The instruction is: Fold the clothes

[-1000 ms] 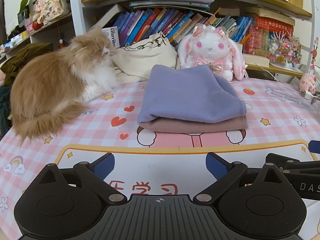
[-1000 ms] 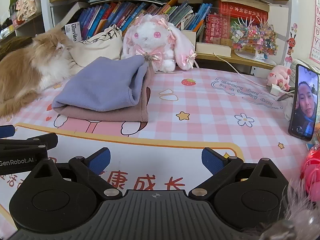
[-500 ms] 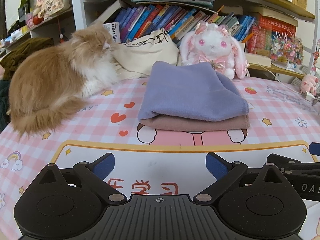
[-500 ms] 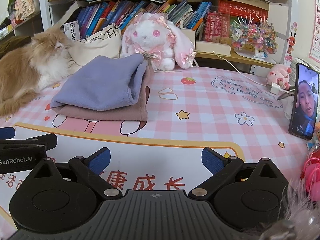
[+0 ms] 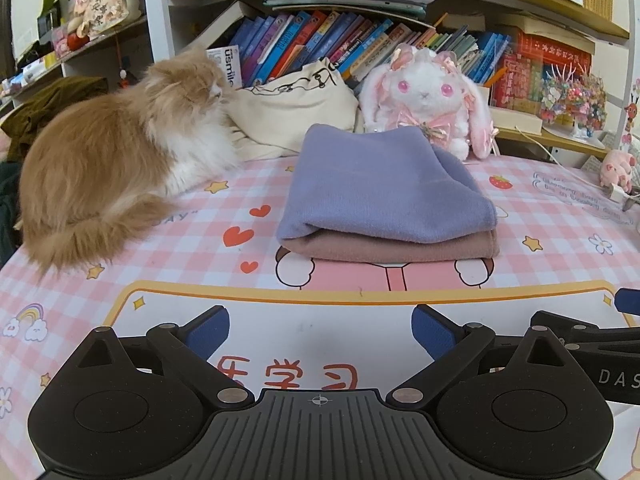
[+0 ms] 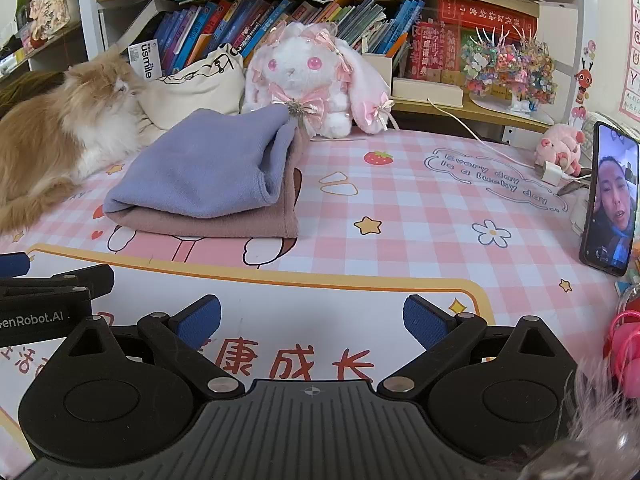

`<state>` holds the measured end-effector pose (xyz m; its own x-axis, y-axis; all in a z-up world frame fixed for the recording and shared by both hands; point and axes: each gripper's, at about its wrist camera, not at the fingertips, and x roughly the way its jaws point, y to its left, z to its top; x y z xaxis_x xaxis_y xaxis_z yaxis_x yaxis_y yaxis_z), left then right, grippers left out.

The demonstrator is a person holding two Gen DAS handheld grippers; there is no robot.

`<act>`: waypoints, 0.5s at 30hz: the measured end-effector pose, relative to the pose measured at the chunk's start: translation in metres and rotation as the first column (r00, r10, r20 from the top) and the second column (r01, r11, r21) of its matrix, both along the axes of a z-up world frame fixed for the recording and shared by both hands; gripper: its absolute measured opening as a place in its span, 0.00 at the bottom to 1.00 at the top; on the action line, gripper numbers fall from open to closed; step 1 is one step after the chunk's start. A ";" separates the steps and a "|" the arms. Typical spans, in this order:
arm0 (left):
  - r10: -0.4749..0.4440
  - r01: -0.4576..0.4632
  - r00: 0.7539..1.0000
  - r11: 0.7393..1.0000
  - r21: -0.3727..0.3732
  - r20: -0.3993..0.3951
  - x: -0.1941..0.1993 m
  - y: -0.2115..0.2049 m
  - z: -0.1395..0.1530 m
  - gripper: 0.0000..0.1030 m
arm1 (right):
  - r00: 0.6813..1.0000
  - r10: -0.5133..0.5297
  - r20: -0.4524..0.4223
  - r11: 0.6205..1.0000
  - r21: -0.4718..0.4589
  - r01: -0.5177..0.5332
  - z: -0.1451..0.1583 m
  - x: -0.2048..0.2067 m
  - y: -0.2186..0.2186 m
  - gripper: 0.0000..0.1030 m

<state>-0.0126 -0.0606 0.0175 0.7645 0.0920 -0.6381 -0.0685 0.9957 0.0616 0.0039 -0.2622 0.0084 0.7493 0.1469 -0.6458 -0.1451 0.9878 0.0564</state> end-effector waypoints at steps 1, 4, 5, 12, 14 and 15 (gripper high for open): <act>-0.001 0.001 1.000 1.000 -0.001 0.001 0.000 0.000 0.000 0.97 | 1.000 0.000 0.000 1.000 0.000 0.000 0.000 0.000 0.000 0.96; -0.002 0.002 1.000 1.000 -0.002 0.001 -0.001 0.000 0.000 0.97 | 1.000 -0.001 -0.002 1.000 0.001 0.001 0.000 0.000 0.000 0.96; -0.002 0.002 1.000 1.000 -0.001 0.001 -0.001 -0.001 0.000 0.97 | 1.000 -0.002 -0.002 1.000 0.001 0.002 0.000 0.000 0.000 0.96; -0.001 0.001 1.000 1.000 0.000 -0.001 -0.001 -0.002 0.001 0.97 | 1.000 -0.008 -0.008 1.000 0.003 0.008 -0.001 0.001 -0.002 0.96; -0.001 0.001 1.000 1.000 0.001 -0.002 0.000 -0.002 0.000 0.97 | 1.000 -0.009 -0.009 1.000 0.003 0.009 -0.001 0.001 -0.002 0.96; -0.001 0.001 1.000 1.000 0.001 -0.003 0.000 -0.002 0.000 0.97 | 1.000 -0.009 -0.010 1.000 0.003 0.009 -0.001 0.001 -0.002 0.96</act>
